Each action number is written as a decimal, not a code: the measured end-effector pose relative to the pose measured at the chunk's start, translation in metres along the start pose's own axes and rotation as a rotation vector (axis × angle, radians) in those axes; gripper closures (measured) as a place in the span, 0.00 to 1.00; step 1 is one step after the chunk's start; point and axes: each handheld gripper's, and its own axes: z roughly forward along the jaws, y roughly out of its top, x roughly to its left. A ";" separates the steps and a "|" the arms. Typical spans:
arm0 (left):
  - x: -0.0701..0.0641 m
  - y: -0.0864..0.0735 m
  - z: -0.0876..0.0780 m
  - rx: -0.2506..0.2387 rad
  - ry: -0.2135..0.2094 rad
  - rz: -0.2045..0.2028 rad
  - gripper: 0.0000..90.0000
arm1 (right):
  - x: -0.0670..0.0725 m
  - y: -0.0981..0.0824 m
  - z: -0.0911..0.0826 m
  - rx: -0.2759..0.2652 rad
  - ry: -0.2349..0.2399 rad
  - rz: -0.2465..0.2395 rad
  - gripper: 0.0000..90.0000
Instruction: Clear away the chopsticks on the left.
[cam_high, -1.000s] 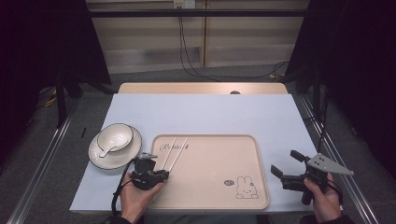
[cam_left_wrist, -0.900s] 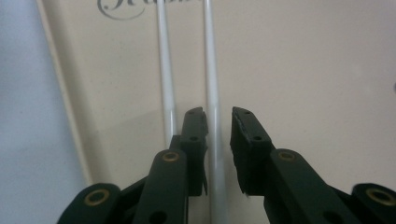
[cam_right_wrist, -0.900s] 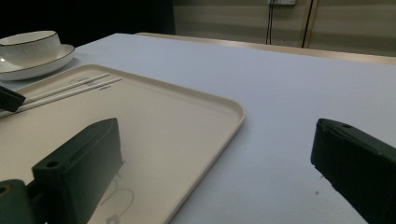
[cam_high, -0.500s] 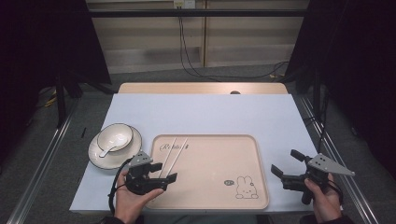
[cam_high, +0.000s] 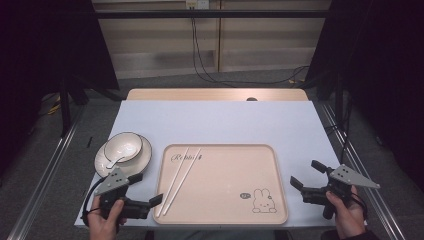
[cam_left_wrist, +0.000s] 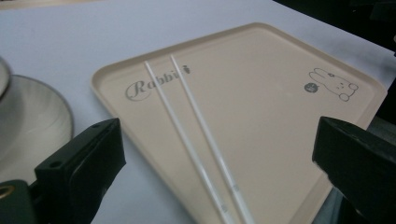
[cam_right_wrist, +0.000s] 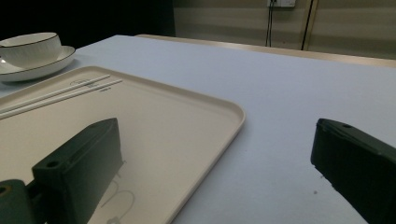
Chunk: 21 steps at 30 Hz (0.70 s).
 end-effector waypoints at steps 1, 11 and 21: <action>0.003 -0.003 -0.007 -0.016 0.022 -0.011 0.03 | 0.000 0.000 0.000 0.001 0.002 0.001 0.02; 0.026 -0.023 -0.049 -0.176 0.253 -0.008 0.02 | -0.001 0.000 0.000 0.000 -0.003 0.002 0.02; 0.045 -0.042 -0.065 -0.237 0.270 -0.166 0.02 | -0.001 0.000 -0.002 -0.005 -0.005 0.008 0.02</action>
